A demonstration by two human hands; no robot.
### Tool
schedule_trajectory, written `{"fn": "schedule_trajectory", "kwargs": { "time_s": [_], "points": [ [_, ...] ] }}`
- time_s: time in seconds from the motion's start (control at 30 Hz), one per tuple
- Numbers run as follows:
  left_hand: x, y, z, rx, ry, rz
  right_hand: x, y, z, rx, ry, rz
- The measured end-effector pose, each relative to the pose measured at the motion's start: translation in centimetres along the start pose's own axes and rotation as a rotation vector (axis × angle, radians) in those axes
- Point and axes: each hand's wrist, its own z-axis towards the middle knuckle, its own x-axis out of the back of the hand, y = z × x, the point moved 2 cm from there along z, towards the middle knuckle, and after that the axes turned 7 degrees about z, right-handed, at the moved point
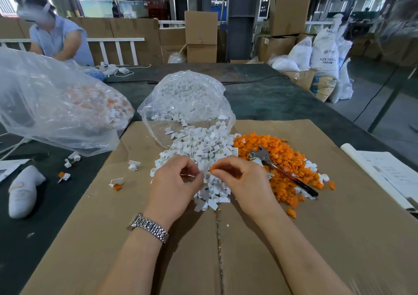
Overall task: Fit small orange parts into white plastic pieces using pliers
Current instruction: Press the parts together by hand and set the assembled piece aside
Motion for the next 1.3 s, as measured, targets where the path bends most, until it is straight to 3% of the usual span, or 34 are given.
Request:
{"fn": "schedule_trajectory", "kwargs": {
  "time_s": [0.17,0.37,0.8,0.93,1.03,1.23,1.3],
  "points": [
    [-0.2,0.2,0.0,0.03,-0.015,-0.049,-0.9,-0.1,0.6,-0.036,-0.032,0.023],
    [-0.8,0.2,0.2,-0.097,-0.101,0.178,0.7,0.9,0.6,-0.126,0.145,0.053],
    [-1.9,0.7,-0.1,-0.107,-0.211,0.313,1.0,1.5,0.3,-0.13,0.128,0.014],
    [-2.0,0.9,0.0,-0.115,-0.179,0.282,0.3,1.6,0.2,-0.099,0.029,-0.079],
    [-1.7,1.1,-0.2,-0.159,-0.13,0.273,0.2,1.4,0.2,-0.096,0.024,0.005],
    [-1.0,1.1,-0.1,0.097,-0.125,-0.156,0.9,1.0,0.1,-0.052,0.062,0.12],
    [-0.9,1.1,-0.1,0.127,-0.166,-0.195,0.7,0.8,0.0,-0.034,0.035,0.13]
  ]
}}
